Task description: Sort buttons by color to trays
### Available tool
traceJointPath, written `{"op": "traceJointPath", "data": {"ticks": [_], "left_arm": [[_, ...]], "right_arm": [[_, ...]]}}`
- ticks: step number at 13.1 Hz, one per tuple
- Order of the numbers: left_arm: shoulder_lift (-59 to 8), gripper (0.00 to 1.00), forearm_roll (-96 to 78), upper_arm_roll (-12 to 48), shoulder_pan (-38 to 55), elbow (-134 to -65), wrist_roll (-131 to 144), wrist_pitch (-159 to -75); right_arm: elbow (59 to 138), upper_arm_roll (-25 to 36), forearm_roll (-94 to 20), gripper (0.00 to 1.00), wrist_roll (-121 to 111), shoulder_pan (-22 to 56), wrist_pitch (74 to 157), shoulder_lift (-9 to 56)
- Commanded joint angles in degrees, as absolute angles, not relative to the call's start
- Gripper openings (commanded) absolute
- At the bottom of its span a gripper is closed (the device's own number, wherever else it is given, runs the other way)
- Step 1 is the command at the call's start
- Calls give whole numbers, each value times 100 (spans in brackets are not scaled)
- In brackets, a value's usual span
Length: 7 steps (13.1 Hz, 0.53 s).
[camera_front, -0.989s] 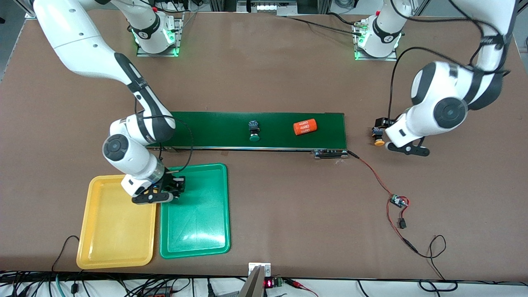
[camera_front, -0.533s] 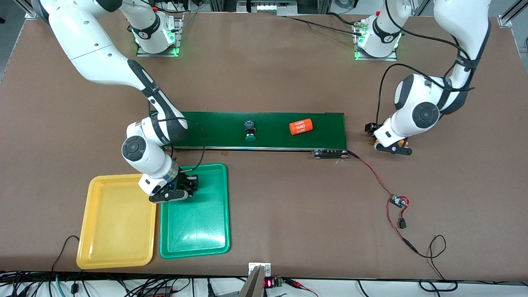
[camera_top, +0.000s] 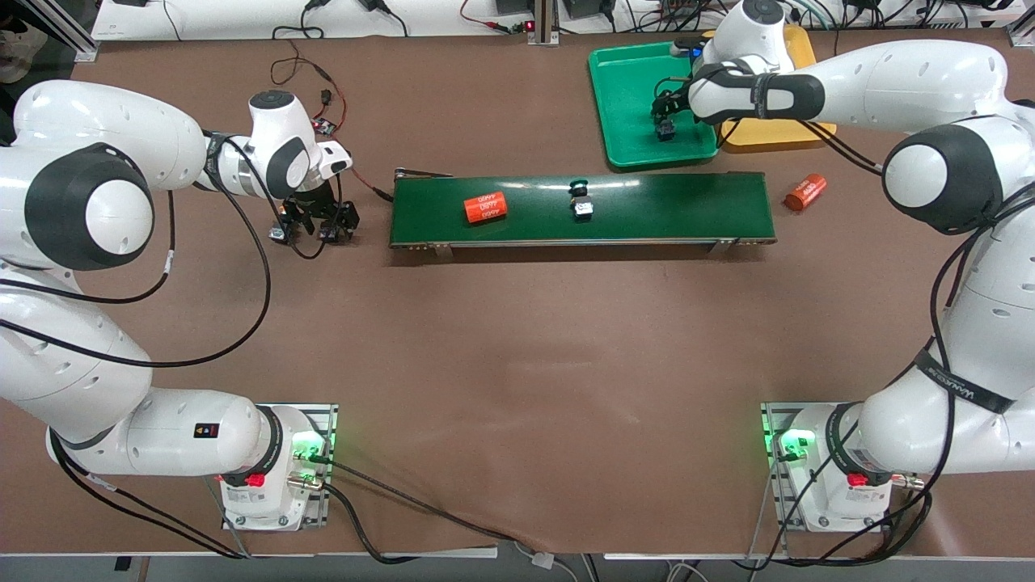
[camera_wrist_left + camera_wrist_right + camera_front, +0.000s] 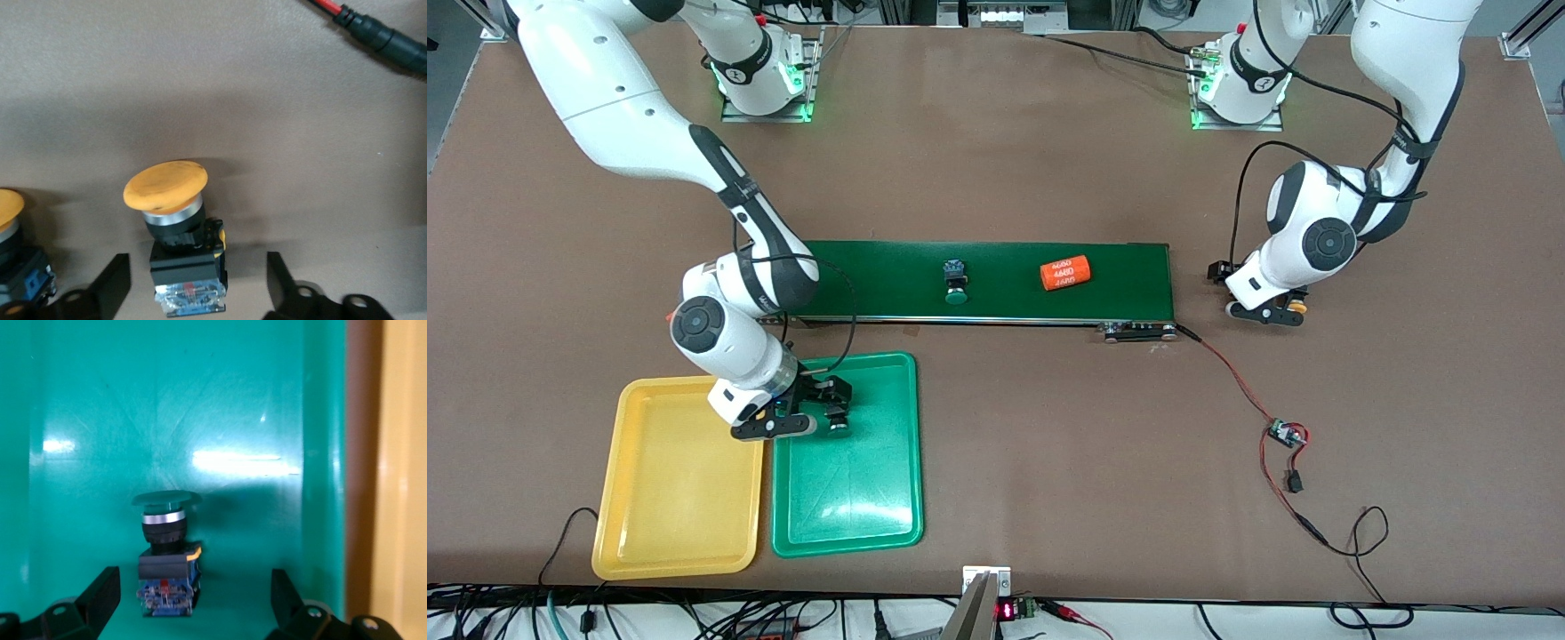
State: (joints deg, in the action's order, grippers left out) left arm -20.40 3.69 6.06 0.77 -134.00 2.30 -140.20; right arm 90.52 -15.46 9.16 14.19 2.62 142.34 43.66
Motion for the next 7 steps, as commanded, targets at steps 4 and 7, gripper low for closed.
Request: {"op": "traceJointPath", "data": {"ticks": [4,7], "left_arm": [[-1662,20,273,615,26,-13010,264,-13512],[-1644,21,255,738,35,-12018,255,-11967]], "right_arm": [[9105,-1582,932,100,1441,167,12880,3395],[9123,-1599,879,100,1546,219,11816,2937]]}}
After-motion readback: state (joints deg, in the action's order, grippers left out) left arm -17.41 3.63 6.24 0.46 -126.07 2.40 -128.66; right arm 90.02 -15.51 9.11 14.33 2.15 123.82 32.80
